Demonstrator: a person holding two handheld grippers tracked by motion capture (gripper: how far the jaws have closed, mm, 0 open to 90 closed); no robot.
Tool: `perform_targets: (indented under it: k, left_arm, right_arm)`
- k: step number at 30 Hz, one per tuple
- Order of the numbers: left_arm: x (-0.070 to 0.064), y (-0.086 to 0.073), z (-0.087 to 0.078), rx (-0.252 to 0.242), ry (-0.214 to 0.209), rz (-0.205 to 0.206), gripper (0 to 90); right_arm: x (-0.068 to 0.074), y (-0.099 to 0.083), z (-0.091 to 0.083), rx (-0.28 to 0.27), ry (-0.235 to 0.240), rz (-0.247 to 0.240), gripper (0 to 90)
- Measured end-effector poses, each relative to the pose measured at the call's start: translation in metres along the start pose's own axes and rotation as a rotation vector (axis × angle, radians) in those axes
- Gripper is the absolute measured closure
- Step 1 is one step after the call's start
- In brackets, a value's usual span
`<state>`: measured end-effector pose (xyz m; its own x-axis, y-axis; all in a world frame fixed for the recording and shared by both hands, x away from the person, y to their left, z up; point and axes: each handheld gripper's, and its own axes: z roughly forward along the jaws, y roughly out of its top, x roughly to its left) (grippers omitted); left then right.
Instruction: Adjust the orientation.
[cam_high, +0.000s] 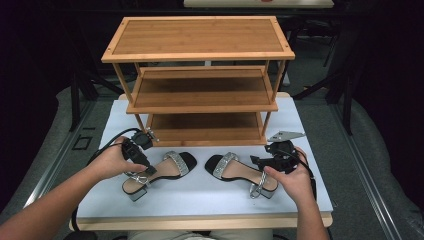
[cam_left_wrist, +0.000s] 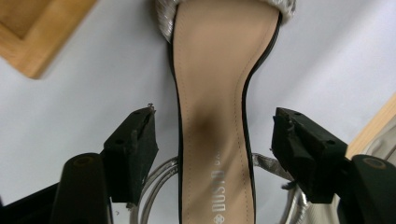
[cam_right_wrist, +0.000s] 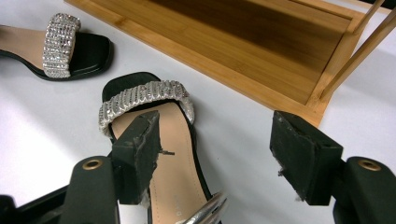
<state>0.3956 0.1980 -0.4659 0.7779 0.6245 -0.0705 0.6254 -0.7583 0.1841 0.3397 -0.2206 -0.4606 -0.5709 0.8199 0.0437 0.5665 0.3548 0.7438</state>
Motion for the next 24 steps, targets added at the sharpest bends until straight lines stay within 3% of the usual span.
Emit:
perform_targets:
  k: [2,4,17,24]
  left_arm:
    - [0.000,0.002,0.007,0.047,0.018,0.037,28.8]
    - [-0.001,0.004,0.014,0.078,0.030,0.045,27.4]
    - [0.002,0.007,0.034,0.115,-0.003,-0.004,24.9]
    - [0.000,0.006,0.044,0.155,-0.017,0.018,26.1]
  right_arm:
    - [0.000,0.000,-0.001,-0.006,-0.005,-0.002,33.1]
    - [0.001,0.001,-0.001,-0.014,-0.004,-0.003,33.1]
    - [0.001,0.000,0.002,-0.010,-0.008,0.002,33.0]
    - [0.001,0.000,0.003,-0.002,0.001,-0.004,33.1]
